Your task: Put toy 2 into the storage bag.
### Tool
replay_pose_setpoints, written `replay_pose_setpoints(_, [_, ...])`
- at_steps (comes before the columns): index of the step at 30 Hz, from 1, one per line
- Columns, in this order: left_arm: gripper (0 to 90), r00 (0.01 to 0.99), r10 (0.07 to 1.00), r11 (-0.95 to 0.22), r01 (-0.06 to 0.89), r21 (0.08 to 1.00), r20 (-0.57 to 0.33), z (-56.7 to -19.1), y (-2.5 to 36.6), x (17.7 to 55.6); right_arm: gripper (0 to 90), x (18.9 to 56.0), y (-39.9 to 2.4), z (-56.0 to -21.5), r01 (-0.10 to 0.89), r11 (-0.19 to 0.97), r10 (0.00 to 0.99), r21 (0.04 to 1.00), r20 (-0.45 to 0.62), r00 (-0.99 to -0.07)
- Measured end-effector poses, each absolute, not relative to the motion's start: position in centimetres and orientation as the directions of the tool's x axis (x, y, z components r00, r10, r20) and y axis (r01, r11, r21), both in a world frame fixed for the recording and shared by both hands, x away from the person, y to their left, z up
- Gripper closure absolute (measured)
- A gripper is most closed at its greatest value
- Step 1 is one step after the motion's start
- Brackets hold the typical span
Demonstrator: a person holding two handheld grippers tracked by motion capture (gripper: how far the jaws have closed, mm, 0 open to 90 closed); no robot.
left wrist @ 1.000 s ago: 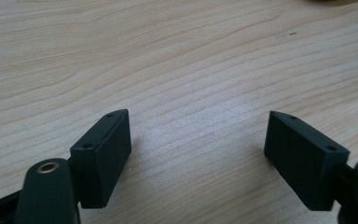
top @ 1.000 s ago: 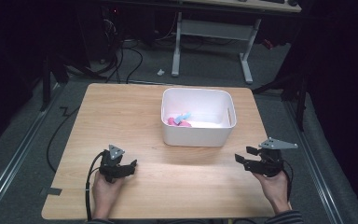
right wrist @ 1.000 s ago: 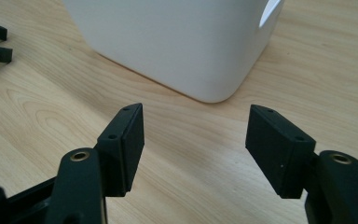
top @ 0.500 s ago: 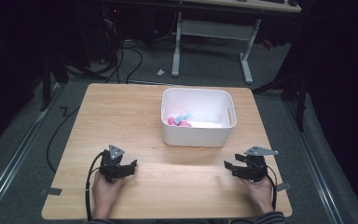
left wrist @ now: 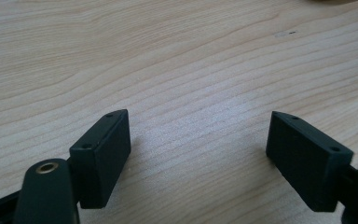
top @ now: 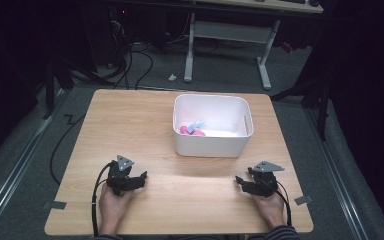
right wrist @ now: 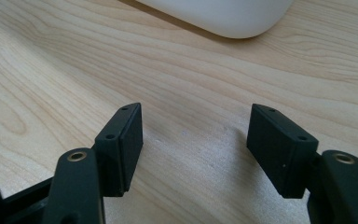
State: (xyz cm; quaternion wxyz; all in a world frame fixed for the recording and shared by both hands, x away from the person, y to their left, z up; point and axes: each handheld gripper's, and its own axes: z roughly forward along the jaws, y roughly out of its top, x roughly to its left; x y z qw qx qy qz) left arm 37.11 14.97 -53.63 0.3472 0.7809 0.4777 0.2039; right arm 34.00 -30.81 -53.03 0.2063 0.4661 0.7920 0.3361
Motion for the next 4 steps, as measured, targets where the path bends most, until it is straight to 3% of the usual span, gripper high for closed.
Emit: replay_pose_setpoints(4, [22.1, 0.46, 0.888, -0.301, 0.604, 0.738, -0.015, -53.64, 14.95, 37.1, 31.8, 34.04, -30.72, -53.05, 0.598, 0.349, 0.872, 0.722, -0.015, -0.49])
